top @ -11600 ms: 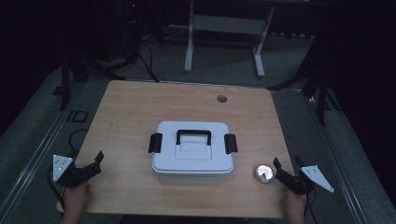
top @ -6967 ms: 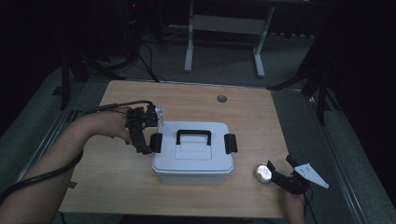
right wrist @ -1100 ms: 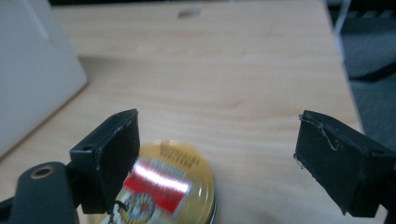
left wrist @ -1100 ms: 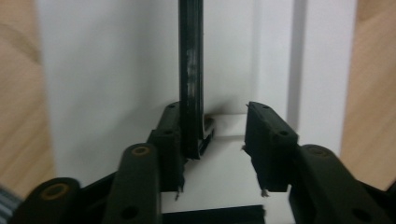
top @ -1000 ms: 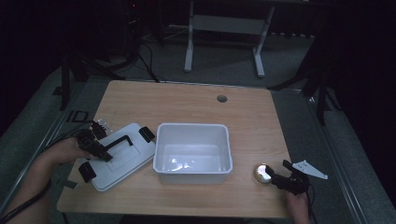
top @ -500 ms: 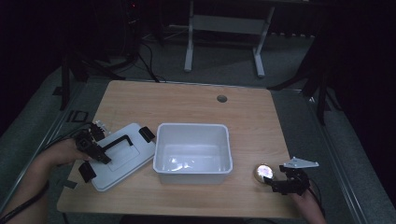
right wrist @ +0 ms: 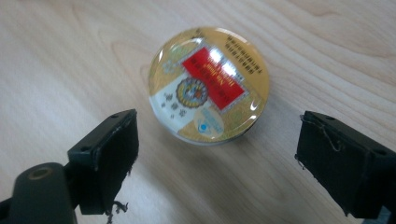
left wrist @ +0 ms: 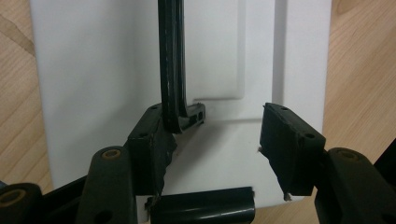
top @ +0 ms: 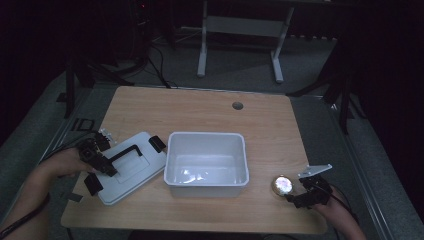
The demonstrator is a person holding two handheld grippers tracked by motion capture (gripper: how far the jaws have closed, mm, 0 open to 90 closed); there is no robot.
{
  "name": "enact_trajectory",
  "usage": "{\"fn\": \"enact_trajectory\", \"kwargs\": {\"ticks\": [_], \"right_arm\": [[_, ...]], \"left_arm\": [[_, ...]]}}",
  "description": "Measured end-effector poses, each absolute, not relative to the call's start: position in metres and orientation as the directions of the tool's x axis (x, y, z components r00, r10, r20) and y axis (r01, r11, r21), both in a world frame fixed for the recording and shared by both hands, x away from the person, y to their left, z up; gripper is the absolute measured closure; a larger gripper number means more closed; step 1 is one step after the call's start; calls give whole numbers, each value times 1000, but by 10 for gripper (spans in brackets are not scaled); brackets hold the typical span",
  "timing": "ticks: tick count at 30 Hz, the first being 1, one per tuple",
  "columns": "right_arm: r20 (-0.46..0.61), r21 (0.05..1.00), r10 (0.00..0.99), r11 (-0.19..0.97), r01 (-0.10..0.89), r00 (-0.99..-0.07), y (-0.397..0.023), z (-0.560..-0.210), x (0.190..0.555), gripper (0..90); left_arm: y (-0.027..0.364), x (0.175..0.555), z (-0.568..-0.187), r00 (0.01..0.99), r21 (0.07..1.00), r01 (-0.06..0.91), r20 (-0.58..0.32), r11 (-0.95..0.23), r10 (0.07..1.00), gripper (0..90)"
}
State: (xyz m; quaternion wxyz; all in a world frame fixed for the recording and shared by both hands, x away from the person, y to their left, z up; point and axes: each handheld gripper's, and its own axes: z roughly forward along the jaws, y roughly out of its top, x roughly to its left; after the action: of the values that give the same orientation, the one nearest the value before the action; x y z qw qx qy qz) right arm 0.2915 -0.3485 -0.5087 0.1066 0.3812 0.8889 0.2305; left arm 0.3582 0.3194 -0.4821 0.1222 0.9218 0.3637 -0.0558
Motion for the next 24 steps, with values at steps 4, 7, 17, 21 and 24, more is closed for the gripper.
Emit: {"fn": "enact_trajectory", "kwargs": {"ticks": [4,7,17,21,24], "right_arm": [[-7,427,685,661,617,-729,-348,-505,298,126],[-8,369,664,697,615,-748,-345,-503,303,123],[-6,186,575,804,564,-818,-332,-494,317,119],[-34,153,541,834,530,-841,-326,-492,322,130],[-29,136,527,844,519,-849,-322,-492,327,131]], "left_arm": [[320,359,-481,727,176,686,-190,-706,659,427],[319,360,-480,730,173,683,-186,-710,658,427],[318,360,-479,734,163,679,-190,-716,653,426],[318,359,-478,734,159,678,-190,-717,652,425],[319,359,-478,734,160,678,-189,-717,652,425]]}}
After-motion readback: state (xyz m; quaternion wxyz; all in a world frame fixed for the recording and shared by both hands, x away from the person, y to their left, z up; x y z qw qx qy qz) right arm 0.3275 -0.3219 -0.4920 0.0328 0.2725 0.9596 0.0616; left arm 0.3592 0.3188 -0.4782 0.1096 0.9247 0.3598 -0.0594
